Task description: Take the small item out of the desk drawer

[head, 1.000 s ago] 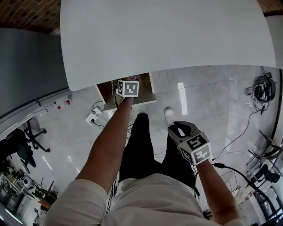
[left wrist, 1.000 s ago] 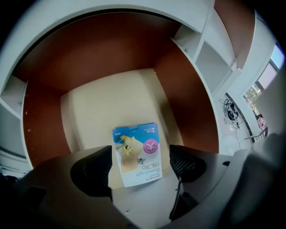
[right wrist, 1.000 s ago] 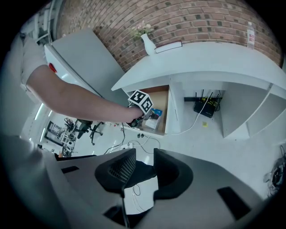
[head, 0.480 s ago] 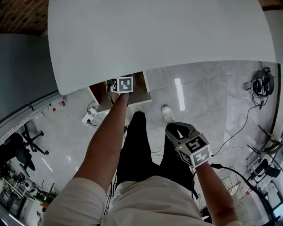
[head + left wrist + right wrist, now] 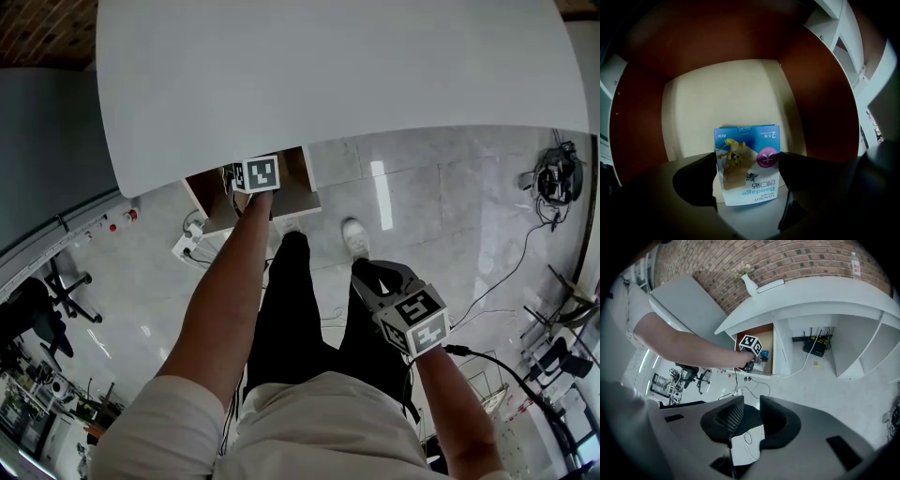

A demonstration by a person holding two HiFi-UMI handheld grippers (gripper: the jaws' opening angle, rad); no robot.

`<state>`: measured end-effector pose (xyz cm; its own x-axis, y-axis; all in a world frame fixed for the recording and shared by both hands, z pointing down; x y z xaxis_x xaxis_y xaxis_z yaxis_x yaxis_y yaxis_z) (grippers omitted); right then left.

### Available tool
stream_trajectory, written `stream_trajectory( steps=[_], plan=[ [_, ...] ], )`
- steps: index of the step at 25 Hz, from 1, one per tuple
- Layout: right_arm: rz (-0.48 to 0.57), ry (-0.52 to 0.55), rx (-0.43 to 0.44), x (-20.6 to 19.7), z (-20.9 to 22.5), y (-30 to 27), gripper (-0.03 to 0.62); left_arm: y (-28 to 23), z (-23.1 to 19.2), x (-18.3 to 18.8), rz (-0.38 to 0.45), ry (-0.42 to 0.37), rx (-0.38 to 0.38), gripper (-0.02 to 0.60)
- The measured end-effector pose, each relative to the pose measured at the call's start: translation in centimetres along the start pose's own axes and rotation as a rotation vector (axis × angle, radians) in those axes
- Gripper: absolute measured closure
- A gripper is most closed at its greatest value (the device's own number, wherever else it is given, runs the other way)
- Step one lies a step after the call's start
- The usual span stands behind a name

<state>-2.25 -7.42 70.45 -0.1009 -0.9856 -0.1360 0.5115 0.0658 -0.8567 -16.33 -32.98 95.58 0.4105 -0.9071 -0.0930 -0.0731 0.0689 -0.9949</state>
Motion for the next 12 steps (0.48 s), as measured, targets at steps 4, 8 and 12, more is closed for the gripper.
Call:
stream_trajectory(
  steps=[4,8,12],
  plan=[
    [0.007,-0.012,0.008,0.16,0.16,-0.24,0.476,-0.26,-0.14,-0.08,-0.003,-0.002,-0.022,0.190],
    [0.007,-0.008,0.009,-0.05,0.16,-0.10,0.476,0.17,0.04,-0.05,-0.003,-0.011,-0.022,0.192],
    [0.010,0.006,0.012,0.33,-0.33,0.05,0.476,0.53,-0.47,-0.30,-0.016,-0.019,-0.027,0.191]
  ],
)
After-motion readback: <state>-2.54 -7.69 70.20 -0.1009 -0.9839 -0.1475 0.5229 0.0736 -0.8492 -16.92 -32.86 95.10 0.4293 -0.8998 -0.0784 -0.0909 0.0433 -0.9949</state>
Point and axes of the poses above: the fingertips, and each gripper's own axes: y backward along the fingers, z to its right, x out of its top, the point moved 3 cm from there along y, backward along the fingers, and after that the axes turned 10 degrees about -z, right-handed, at the moved point
